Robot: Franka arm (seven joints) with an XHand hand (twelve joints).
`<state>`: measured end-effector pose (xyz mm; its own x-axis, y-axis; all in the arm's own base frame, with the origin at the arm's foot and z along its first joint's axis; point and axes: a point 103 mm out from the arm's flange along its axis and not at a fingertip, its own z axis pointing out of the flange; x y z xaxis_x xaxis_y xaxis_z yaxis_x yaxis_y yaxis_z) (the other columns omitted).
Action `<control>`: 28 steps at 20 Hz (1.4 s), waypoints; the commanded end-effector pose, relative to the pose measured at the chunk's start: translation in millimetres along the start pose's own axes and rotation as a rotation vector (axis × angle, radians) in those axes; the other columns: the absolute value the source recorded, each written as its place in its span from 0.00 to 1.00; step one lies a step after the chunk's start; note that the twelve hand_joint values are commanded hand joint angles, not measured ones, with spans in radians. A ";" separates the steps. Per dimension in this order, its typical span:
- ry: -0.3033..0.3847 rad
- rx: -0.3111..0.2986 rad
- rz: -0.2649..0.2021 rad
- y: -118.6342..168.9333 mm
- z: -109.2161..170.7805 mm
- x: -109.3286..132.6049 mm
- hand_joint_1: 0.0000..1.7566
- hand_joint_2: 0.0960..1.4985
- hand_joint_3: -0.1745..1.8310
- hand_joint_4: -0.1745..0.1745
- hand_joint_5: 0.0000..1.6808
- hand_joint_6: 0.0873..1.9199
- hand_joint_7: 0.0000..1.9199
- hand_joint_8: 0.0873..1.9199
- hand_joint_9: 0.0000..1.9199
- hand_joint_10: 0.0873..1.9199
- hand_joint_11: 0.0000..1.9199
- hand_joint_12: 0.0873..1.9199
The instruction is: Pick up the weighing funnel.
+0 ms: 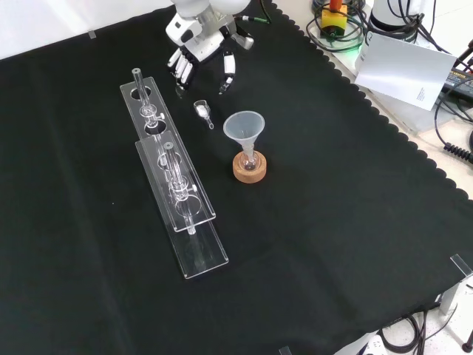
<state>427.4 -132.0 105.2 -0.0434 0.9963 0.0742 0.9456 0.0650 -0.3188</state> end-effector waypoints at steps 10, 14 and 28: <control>-0.071 -0.010 -0.010 11.9 19.6 -2.5 0.53 0.35 0.40 0.39 0.33 0.03 0.24 0.33 0.31 0.26 0.13 0.69; -0.091 -0.005 -0.012 12.4 21.6 -2.7 0.54 0.34 0.40 0.40 0.34 0.04 0.25 0.33 0.31 0.26 0.13 0.69; -0.132 -0.013 -0.036 18.6 29.4 1.8 0.54 0.34 0.42 0.45 0.34 0.34 0.30 0.32 0.34 0.25 0.12 0.69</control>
<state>434.1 -138.5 78.4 -0.1855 0.9824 0.0239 0.9314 0.1835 -0.3145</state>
